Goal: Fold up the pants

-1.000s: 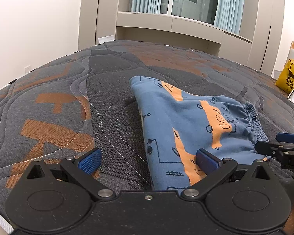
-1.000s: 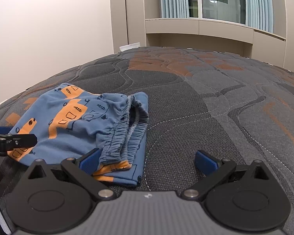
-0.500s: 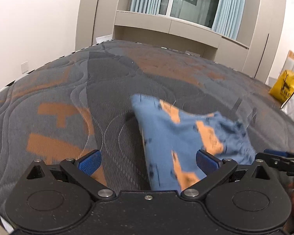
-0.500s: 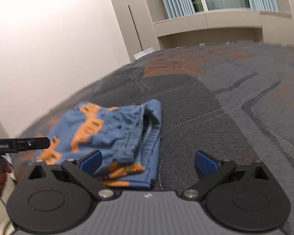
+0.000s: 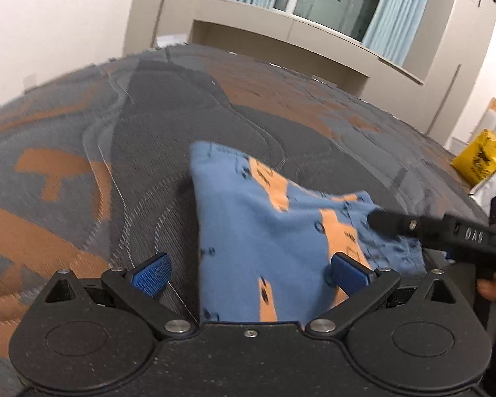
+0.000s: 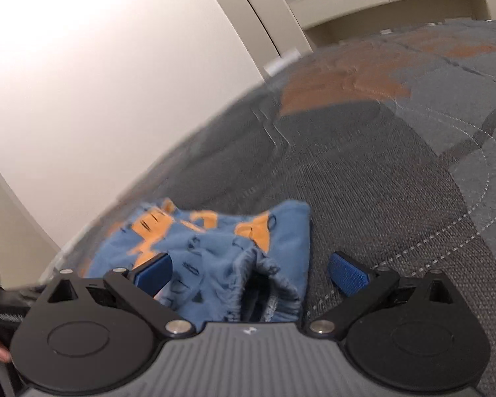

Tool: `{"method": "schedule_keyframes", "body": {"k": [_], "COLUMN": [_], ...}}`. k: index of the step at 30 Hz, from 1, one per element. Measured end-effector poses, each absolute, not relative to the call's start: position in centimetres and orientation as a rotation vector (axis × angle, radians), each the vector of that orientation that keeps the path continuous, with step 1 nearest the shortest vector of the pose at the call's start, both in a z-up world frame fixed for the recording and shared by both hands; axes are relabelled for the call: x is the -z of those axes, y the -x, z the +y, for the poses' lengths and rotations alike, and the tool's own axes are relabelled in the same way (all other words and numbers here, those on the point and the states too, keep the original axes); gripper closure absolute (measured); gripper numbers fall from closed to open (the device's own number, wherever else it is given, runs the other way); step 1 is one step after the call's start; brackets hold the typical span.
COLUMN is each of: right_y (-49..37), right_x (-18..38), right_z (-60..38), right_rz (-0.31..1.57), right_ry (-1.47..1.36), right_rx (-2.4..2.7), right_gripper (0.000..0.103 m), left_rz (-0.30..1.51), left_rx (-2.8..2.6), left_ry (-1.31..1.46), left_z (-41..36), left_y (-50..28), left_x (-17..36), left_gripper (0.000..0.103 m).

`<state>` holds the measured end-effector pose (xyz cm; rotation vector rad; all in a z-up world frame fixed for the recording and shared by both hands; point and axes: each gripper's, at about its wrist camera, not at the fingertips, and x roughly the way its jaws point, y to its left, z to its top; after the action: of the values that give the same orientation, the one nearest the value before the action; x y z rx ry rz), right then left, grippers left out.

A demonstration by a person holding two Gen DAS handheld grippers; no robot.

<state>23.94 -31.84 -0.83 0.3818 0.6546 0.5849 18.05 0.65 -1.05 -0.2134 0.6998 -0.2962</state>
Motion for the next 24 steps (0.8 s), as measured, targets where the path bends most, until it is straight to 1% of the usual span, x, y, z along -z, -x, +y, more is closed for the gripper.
{"method": "schedule_keyframes", "body": {"k": [7,8,10,13,15,16,18,19,21,22,23,24], "right_y": [-23.3,-23.3,-23.2,-22.9,-22.8,-22.7,-22.6,-22.5,-22.4,-22.4,-22.3,-22.2], "right_x": [1.2,1.2,1.3,1.4,1.5,1.5,1.5,1.5,1.5,1.5,1.5,1.6], "right_z": [-33.3,-33.4,-33.4,-33.6,-33.9,-33.8,-33.8,-33.8,-33.7,-33.6,-33.4,-33.4], "right_rz": [0.624,0.622,0.619,0.613,0.614,0.615,0.618,0.620,0.624,0.625,0.625,0.626], "right_ry": [-0.495,-0.499,-0.498,-0.509,-0.513,-0.513,-0.505,-0.499,-0.485,-0.480,-0.475,-0.473], "right_rx": [-0.648,-0.646,-0.623,-0.603,-0.585,-0.577,-0.560,-0.551,-0.536,-0.535,-0.531,-0.531], "right_gripper": [0.001,0.002,0.007,0.013,0.020,0.022,0.032,0.035,0.044,0.045,0.049,0.053], "left_rz": [0.689,0.690,0.691,0.688,0.687,0.686,0.685,0.684,0.682,0.681,0.681,0.680], "left_rx": [0.315,0.313,0.312,0.303,0.297,0.294,0.287,0.282,0.273,0.269,0.268,0.268], "left_ry": [0.267,0.282,0.312,0.345,0.356,0.361,0.365,0.366,0.367,0.368,0.370,0.375], "left_z": [1.7,1.9,2.3,2.7,2.8,2.9,3.0,3.0,3.1,3.1,3.1,3.2], "left_y": [-16.7,-16.7,-16.7,-16.7,-16.5,-16.4,-16.3,-16.2,-16.1,-16.0,-15.9,-15.9], "left_x": [2.0,2.0,1.9,2.0,2.0,2.0,1.9,2.0,1.9,1.9,1.9,1.9], "left_gripper": [0.002,0.002,0.002,0.005,0.008,0.008,0.012,0.013,0.018,0.020,0.026,0.034]}}
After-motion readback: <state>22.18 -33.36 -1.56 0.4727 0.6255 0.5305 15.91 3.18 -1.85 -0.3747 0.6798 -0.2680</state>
